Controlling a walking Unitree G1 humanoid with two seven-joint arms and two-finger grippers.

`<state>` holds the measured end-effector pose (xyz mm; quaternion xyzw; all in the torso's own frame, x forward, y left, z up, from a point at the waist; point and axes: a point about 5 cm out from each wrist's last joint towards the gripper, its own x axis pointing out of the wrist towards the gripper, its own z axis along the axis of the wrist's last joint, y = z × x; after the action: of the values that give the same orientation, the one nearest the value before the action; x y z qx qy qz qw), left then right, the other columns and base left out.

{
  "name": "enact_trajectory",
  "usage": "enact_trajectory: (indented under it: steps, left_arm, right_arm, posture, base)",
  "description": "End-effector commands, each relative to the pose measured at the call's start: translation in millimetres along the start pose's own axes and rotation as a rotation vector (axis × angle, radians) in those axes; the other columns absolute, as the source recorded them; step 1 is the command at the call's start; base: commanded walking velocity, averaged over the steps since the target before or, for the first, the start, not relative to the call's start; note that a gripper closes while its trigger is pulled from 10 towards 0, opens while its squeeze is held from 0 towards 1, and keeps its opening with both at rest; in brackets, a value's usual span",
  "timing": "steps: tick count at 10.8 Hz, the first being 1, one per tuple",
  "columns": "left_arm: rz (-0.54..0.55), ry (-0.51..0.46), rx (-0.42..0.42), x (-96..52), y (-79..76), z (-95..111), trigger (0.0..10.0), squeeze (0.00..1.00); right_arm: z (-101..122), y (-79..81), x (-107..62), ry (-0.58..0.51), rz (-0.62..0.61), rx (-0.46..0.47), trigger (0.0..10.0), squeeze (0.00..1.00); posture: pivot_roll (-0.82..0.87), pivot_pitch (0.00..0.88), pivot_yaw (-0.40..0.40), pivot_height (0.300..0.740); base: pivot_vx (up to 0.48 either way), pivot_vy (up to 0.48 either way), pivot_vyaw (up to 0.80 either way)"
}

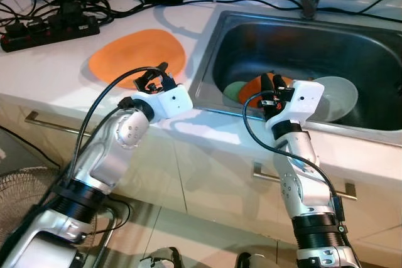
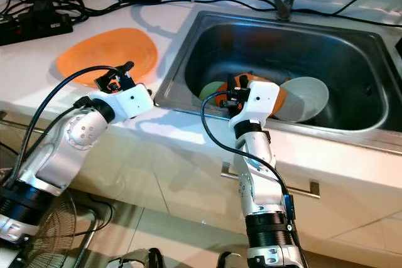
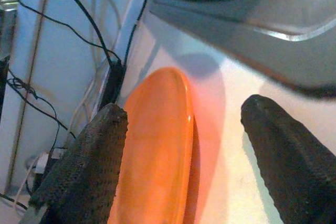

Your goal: Kitchen organization

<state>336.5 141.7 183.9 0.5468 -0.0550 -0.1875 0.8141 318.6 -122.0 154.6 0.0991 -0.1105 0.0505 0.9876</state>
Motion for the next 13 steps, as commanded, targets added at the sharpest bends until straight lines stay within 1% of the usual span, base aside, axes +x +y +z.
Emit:
enact_trajectory:
  steps: [1, 3, 4, 6, 7, 10, 12, 13]
  left_arm:
    - [-0.043, 0.035, 0.052, -0.4, 2.0, -4, 10.0, 0.0]
    - [-0.096, 0.129, 0.155, 2.8, 4.9, -18, 10.0, 0.0]
    - [-0.114, 0.15, 0.176, 6.3, 6.1, -21, 10.0, 0.0]
    - [-0.108, 0.161, 0.207, 13.7, 13.0, -23, 10.0, 0.0]
    - [-0.107, 0.162, 0.22, 19.9, 12.5, -25, 10.0, 0.0]
    - [-0.106, 0.198, 0.247, 36.1, 8.5, -33, 10.0, 0.0]
    - [-0.121, 0.233, 0.263, 40.5, -0.3, -43, 10.0, 0.0]
    - [-0.129, 0.239, 0.262, 41.2, -3.2, -46, 0.0, 0.0]
  right_arm:
    - [-4, 1.4, -0.8, 0.025, -0.002, 0.011, 10.0, 0.0]
    - [-5, 3.7, -1.3, 0.028, 0.002, 0.018, 10.0, 0.0]
    - [-5, 3.2, -1.3, 0.027, -0.001, 0.02, 10.0, 0.0]
    - [-5, 2.7, -1.7, 0.028, -0.009, 0.021, 10.0, 0.0]
    - [-6, 3.0, -2.2, 0.035, -0.013, 0.022, 10.0, 0.0]
    - [-6, -0.9, -2.8, 0.042, -0.029, 0.019, 10.0, 0.0]
    - [-6, -1.4, -2.4, 0.045, -0.032, 0.025, 10.0, 0.0]
    - [-6, -1.5, -2.2, 0.045, -0.033, 0.027, 10.0, 0.0]
  posture:
    - [0.06, 0.074, 0.053, 0.74]
    - [0.06, 0.06, 0.06, 0.74]
    - [0.05, 0.056, 0.062, 0.74]
    - [0.05, 0.061, 0.067, 0.74]
    - [0.04, 0.069, 0.068, 0.74]
    - [0.03, 0.079, 0.065, 0.74]
    - [0.02, 0.084, 0.064, 0.74]
    - [0.02, 0.084, 0.062, 0.74]
  base:
    - [0.0, 0.0, 0.0]
    - [0.0, 0.0, 0.0]
    - [0.0, 0.0, 0.0]
    - [0.0, 0.0, 0.0]
    - [0.0, 0.0, 0.0]
    - [0.0, 0.0, 0.0]
    - [0.0, 0.0, 0.0]
    - [0.0, 0.0, 0.0]
